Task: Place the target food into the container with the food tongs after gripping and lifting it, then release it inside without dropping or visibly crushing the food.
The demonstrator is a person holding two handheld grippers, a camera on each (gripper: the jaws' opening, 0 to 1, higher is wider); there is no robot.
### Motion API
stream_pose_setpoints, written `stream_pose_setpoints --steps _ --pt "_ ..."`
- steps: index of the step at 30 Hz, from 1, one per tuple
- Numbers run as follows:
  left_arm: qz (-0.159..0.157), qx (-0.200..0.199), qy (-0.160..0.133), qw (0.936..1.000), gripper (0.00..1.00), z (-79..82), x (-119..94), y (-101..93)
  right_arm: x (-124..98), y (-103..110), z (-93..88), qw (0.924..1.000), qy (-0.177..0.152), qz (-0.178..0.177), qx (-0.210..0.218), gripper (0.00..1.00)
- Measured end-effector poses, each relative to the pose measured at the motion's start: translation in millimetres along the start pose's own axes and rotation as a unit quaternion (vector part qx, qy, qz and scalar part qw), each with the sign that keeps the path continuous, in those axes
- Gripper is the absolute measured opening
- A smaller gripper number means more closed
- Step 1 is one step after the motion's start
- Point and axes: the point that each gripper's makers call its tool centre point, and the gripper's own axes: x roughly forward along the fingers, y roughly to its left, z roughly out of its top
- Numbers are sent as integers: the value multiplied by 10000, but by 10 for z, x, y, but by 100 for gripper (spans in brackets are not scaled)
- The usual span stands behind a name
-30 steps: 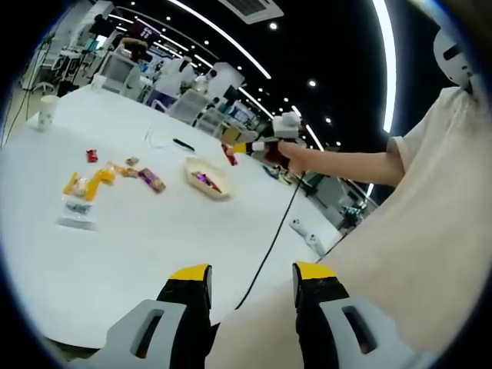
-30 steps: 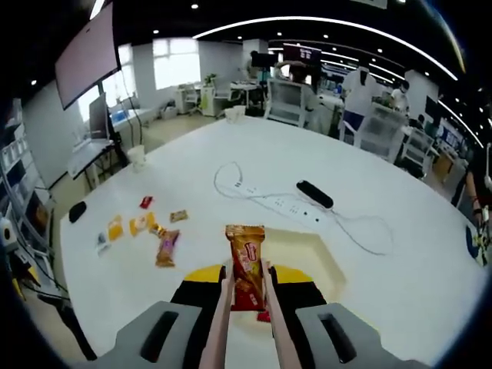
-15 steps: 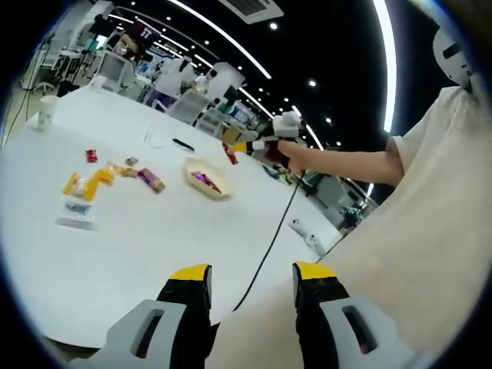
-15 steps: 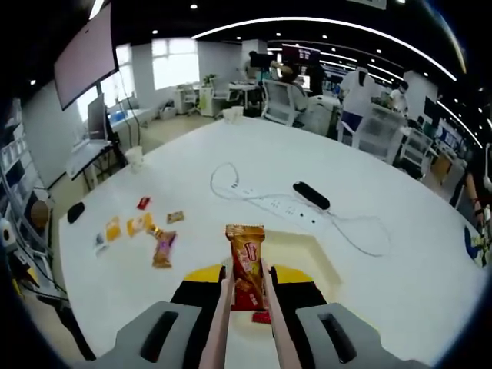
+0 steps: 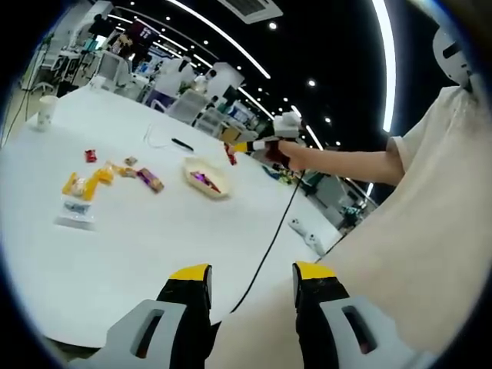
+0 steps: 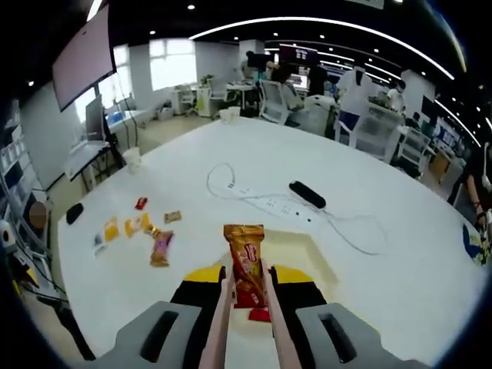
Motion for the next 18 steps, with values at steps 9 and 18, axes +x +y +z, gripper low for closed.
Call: stream_pose_setpoints --steps 9,18 --pt "8 -32 -14 10000 41 -28 -17 -4 26 -59 -1 10000 -13 -18 -26 22" --pt "-2 -37 -23 10000 41 -44 3 -6 60 -98 -75 10000 36 12 1 23"
